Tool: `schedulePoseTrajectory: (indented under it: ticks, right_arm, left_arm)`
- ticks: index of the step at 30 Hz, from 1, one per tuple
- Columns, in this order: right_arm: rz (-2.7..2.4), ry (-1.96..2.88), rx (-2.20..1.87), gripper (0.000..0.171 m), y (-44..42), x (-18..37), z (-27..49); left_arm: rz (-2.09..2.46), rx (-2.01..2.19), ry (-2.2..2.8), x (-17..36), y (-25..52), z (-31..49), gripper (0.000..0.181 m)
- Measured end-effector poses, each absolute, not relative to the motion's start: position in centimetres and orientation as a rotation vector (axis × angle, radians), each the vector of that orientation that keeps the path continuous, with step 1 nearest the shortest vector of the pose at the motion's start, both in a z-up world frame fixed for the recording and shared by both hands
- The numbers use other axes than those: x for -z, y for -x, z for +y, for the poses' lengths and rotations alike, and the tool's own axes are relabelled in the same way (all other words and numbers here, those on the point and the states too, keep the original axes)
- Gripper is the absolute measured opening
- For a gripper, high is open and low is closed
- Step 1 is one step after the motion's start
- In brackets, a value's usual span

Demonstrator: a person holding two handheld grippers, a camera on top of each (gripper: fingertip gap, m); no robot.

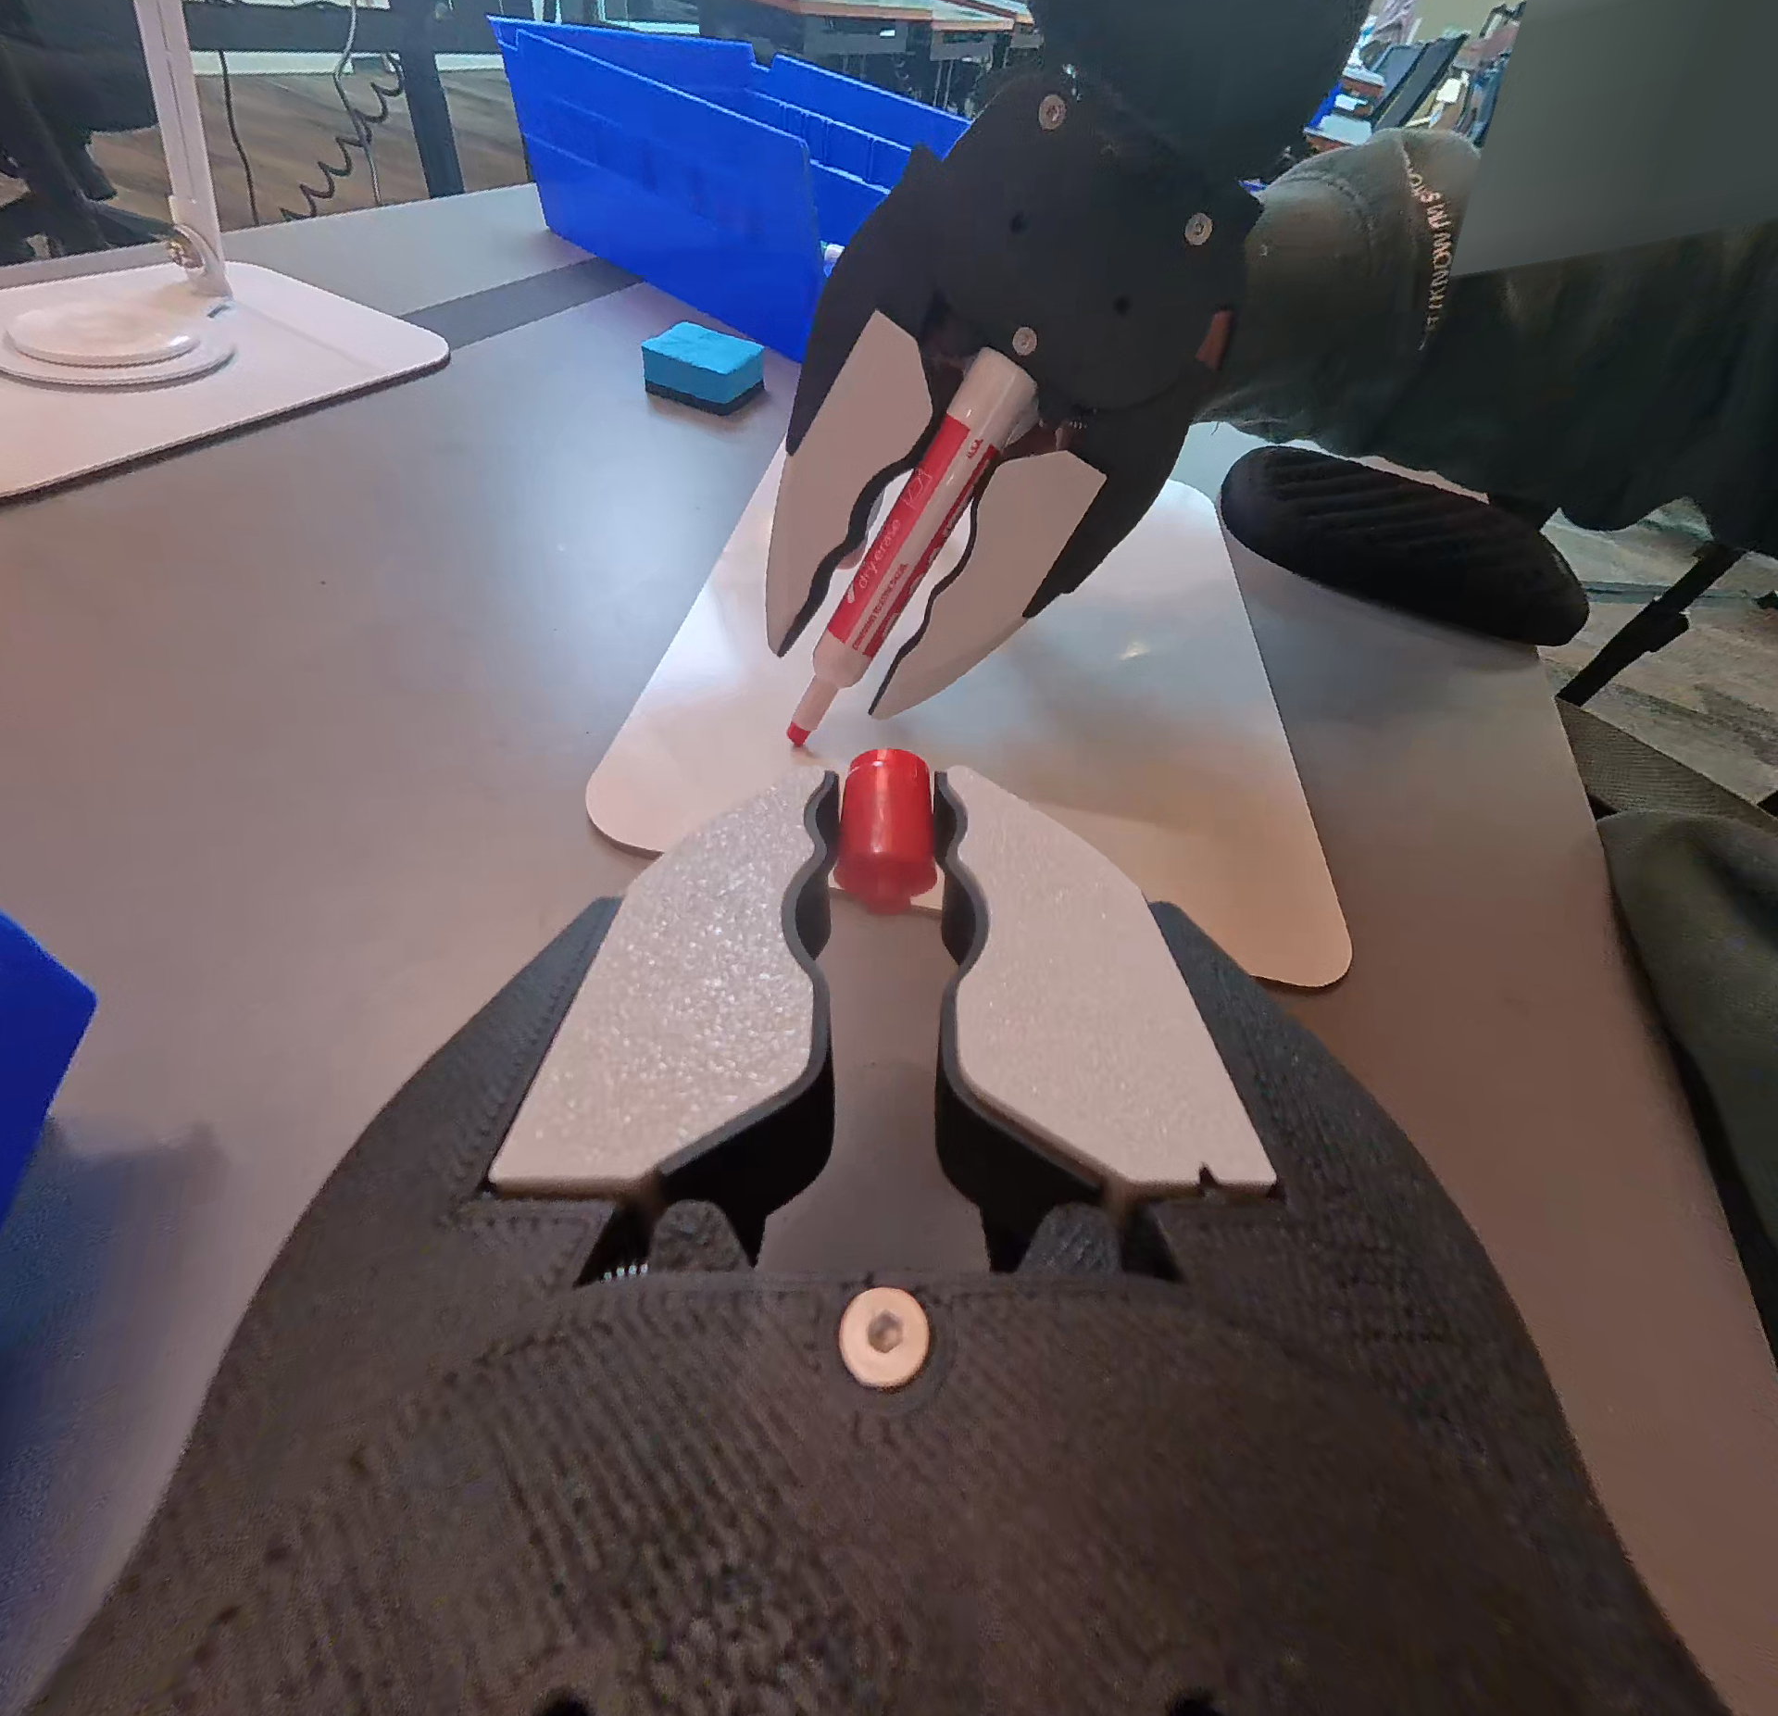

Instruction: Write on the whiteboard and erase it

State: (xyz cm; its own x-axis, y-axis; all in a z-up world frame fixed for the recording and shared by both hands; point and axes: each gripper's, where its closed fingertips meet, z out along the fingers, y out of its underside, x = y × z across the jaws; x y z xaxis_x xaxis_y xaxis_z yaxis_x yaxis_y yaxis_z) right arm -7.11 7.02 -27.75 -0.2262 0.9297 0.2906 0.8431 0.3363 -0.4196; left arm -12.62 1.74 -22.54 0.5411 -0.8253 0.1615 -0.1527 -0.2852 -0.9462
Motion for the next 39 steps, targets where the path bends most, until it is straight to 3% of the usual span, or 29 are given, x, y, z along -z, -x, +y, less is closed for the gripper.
schedulePoseTrajectory:
  ticks: [13,25,32,39]
  right_arm:
    - [-2.303,1.523,-0.284,0.033,3.8,27.8,0.4]
    - [-2.234,1.58,-0.084,0.033,3.1,27.7,8.2]
    - [-2.23,1.503,-0.193,0.033,7.0,27.6,7.5]
    - [-2.042,1.642,-0.218,0.033,2.5,25.5,9.1]
  left_arm:
    - [0.819,0.829,1.769,22.7,12.6,1.7,0.018]
    - [0.83,0.828,1.772,22.8,12.5,1.7,0.018]
    - [0.835,0.832,1.772,22.9,12.4,1.6,0.018]
    - [0.831,0.847,1.779,23.0,12.4,1.6,0.018]
